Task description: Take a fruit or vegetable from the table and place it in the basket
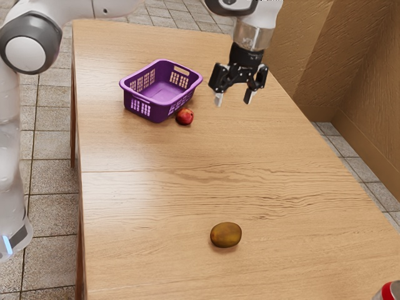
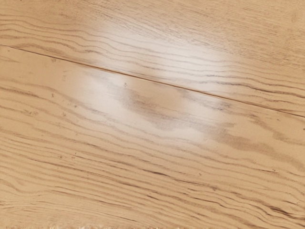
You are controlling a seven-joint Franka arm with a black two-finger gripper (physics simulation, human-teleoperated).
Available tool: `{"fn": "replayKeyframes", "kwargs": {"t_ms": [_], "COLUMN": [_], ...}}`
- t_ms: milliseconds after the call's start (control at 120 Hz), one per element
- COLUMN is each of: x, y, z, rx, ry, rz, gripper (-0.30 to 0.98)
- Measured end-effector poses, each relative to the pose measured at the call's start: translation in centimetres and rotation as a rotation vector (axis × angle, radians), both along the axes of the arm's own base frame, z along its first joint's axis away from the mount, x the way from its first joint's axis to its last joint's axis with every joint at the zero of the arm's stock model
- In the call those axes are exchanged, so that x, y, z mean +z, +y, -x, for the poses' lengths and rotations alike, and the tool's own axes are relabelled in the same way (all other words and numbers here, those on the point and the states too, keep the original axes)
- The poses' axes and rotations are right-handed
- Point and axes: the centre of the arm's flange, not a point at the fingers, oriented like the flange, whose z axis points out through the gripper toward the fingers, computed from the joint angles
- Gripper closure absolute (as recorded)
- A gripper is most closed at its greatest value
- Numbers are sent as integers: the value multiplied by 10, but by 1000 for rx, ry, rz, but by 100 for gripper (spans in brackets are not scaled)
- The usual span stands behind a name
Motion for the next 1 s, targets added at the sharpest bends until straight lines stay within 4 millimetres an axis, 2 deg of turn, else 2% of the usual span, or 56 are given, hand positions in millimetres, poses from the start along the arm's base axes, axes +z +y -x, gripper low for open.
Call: {"fn": "replayKeyframes", "kwargs": {"t_ms": [158,250,342,375,467,558,608,700,775,908,1000], "x": [2,20,27,20,-15,-30,-32,-48,-59,-65,-67], "y": [-5,-18,-32,-39,-61,-89,-94,-98,-122,-171,-189], "z": [1,15,23,19,2,0,-1,-5,6,22,27], "rx": [70,77,48,29,-77,-262,-354,-501,-654,-896,-1010], "ry": [2,-29,-41,-29,18,21,15,34,53,24,-9], "rz": [5,-8,-15,-19,-75,-141,-170,-216,-261,-245,-200], "gripper": [0,0,0,0,0,0,0,0,0,0,0]}}
